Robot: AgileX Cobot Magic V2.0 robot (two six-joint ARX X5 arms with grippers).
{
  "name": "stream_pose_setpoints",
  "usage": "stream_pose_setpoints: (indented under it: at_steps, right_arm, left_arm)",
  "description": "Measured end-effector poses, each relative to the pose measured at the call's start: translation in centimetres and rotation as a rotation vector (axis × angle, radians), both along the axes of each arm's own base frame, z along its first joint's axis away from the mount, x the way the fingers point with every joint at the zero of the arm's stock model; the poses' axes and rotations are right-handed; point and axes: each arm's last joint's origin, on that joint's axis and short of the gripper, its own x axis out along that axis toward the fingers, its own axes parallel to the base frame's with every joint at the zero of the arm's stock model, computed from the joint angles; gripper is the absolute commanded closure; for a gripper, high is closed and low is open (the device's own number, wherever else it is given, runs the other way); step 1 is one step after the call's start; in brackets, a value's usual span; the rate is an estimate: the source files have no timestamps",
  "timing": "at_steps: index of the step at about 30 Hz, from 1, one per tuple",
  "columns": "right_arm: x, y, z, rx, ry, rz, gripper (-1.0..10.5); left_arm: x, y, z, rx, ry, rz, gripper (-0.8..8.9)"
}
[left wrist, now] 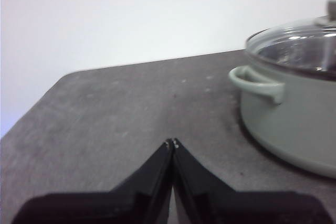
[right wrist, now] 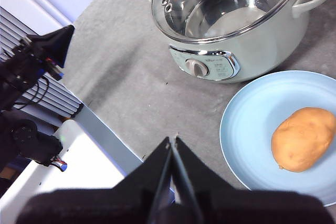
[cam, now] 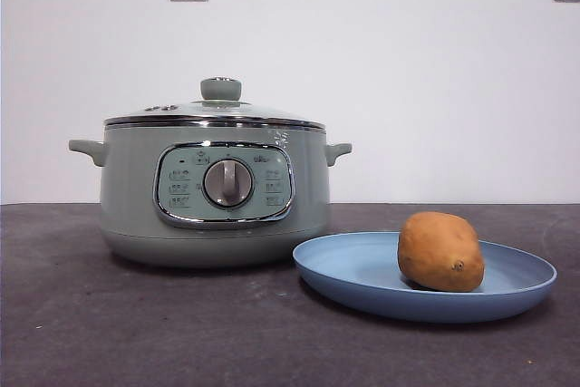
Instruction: Take the potato out from the steamer,put the potato on the plate,close the lid
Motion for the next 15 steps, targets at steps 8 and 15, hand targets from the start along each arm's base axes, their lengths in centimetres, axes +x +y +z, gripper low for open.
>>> stream_pose_setpoints:
  at_steps: [8, 15]
  right_arm:
    - [0.0, 0.0, 0.0, 0.0, 0.0, 0.0, 9.5]
    - [0.0, 0.0, 0.0, 0.0, 0.0, 0.0, 9.5]
  left_arm:
    - [0.1, -0.3, -1.1, -0.021, 0.029, 0.001, 8.17]
    - [0.0, -0.6, -1.5, -0.029, 0.066, -0.033, 8.17]
